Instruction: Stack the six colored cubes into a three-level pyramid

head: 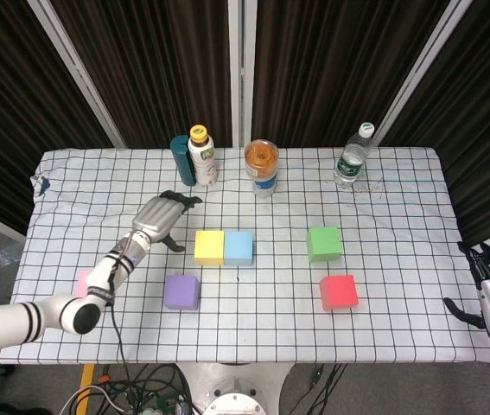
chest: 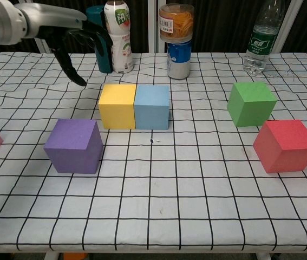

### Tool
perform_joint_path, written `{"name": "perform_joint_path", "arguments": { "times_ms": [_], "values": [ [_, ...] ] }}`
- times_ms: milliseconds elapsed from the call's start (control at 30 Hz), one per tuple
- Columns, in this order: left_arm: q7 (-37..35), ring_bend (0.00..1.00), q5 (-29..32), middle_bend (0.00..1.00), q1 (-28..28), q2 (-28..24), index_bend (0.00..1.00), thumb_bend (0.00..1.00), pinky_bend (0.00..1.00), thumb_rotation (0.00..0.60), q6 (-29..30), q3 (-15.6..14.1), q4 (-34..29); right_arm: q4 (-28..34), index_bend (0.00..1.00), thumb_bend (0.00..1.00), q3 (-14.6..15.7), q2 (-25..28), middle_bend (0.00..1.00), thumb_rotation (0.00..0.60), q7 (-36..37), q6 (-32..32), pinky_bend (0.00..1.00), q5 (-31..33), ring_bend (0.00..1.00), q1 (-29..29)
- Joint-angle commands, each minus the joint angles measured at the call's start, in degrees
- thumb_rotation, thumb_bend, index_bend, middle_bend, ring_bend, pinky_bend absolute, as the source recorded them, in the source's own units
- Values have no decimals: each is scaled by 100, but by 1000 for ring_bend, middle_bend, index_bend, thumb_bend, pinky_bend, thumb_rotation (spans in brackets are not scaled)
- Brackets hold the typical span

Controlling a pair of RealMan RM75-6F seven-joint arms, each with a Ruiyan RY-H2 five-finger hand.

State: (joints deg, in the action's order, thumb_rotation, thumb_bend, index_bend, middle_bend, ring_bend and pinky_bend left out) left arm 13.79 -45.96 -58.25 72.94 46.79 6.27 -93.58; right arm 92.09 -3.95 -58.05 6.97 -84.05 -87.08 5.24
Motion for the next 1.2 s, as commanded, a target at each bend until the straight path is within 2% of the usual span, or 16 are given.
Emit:
{"name": "perform_joint_path", "arguments": {
  "times_ms": [33,200,333,533,800,1000,1200],
  "values": [
    [-100,133,-379,209,497,-486,151,0,122,600,468,-214,-500,-11,0,150,-13,20,161,600,8,-2,110,-27,0,21],
    [-77,133,-735,209,1192,-1091,153,0,122,600,1095,-619,-1143,12,0,150,-91,118,161,600,-28,-87,111,-60,0,54],
    [-313,134,-1147,209,1793,-1382,153,0,121,600,1616,-864,-1492,54,0,150,-143,199,161,600,-104,-90,112,-64,0,100],
    [-434,133,-1521,201,2364,-1615,153,0,121,600,1841,-1175,-1836,122,0,150,-170,245,161,600,-122,-52,112,-124,0,181],
    [-357,132,-1797,173,2888,-1453,151,0,117,600,2094,-1311,-1855,133,0,150,-145,252,161,600,-113,30,113,-171,0,249],
    [-37,92,-1620,119,3068,-1129,146,0,111,600,2094,-1269,-1475,109,0,150,-109,230,160,600,-84,56,113,-214,0,272],
    [265,81,-1380,109,3147,-837,146,0,107,600,1950,-1212,-1099,118,0,150,-55,250,160,600,-93,88,113,-286,0,291]
  ]
}}
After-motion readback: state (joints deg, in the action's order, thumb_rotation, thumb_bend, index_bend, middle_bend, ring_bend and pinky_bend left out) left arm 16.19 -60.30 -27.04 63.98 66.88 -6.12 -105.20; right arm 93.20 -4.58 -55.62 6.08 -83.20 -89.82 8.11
